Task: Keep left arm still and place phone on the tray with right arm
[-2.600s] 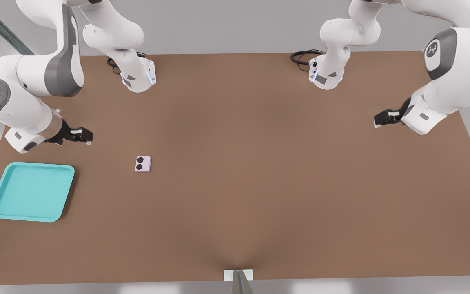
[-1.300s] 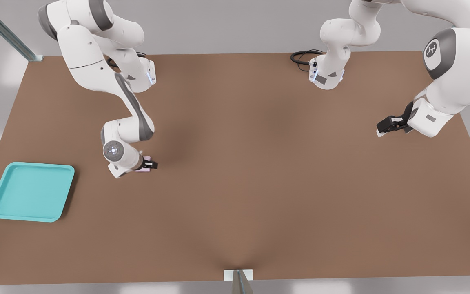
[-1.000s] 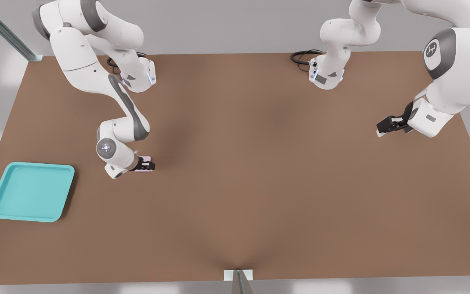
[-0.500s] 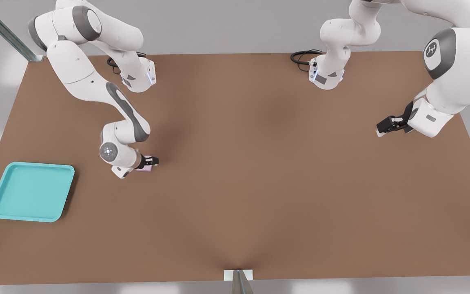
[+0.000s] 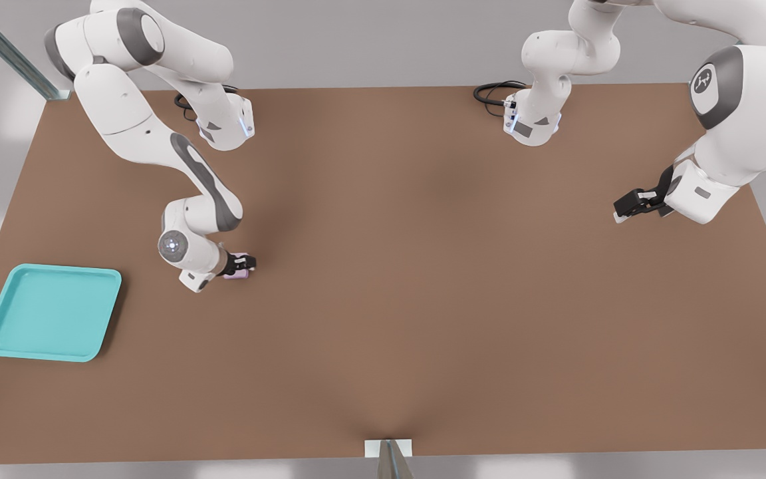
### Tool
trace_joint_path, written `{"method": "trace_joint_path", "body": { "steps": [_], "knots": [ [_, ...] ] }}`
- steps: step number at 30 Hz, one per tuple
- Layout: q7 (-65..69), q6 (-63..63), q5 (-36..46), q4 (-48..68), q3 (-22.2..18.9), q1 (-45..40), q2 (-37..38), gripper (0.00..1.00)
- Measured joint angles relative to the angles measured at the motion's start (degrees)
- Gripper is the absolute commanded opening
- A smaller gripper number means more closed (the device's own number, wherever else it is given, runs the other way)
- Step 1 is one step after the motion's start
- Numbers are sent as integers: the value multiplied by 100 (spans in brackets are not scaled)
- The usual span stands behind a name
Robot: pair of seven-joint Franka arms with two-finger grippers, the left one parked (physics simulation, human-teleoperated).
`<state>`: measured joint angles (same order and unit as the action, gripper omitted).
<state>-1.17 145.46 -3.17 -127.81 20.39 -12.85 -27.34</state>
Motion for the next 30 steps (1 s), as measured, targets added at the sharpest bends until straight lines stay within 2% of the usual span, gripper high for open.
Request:
{"method": "trace_joint_path", "body": {
  "steps": [7,8,9,10,17,20,26,30],
  "knots": [
    [99,7,-4,0,8,-33,-21,100],
    [110,8,-5,0,8,-34,-24,96],
    [124,9,1,0,8,-34,-25,84],
    [153,8,23,0,8,-35,-24,79],
    [271,-8,44,13,17,-36,112,76],
    [305,-102,37,131,23,-122,413,76],
    [511,-569,25,874,-39,-1108,578,76],
    [810,-718,-285,1295,-73,-2024,269,76]
  ]
}}
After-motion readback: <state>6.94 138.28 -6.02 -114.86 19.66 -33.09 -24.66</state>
